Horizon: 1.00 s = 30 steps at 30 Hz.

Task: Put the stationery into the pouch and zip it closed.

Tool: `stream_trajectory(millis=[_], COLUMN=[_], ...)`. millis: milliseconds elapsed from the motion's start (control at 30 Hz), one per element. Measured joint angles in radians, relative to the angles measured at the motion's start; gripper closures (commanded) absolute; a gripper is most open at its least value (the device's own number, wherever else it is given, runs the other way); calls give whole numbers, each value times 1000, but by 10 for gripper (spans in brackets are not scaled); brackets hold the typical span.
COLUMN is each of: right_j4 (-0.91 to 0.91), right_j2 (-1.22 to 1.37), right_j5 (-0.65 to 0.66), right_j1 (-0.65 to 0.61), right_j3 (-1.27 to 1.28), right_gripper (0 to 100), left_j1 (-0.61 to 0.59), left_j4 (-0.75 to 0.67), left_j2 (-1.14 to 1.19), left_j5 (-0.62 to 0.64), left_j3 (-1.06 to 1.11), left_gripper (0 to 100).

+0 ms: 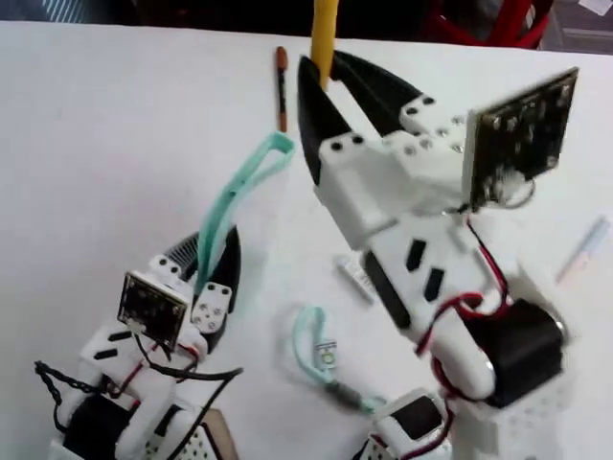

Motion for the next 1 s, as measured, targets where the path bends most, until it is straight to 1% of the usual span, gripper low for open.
stream_trajectory(millis=[33, 133, 233, 367, 500, 633, 800, 1000], right_j4=[-34, -124, -158, -189, -304, -404, -460, -465], right_j2=[3, 34, 38, 34, 35, 35, 37, 58], right_j5=[-29, -55, -66, -69, -69, -69, -69, -69], right_j1=[-2, -3, -3, -5, 11, 21, 21, 17], right_j3=[31, 146, 239, 319, 390, 404, 413, 482], right_gripper=[981, 981, 981, 981, 981, 981, 981, 981], left_j1=[0, 0, 0, 0, 0, 0, 0, 0], left_j4=[0, 0, 0, 0, 0, 0, 0, 0], left_j2=[-2, -3, -3, -3, -3, -3, -3, -3], left_j5=[0, 0, 0, 0, 0, 0, -2, -2], left_j3=[0, 2, 2, 2, 2, 2, 2, 2], left_gripper=[977, 977, 977, 977, 977, 977, 977, 977])
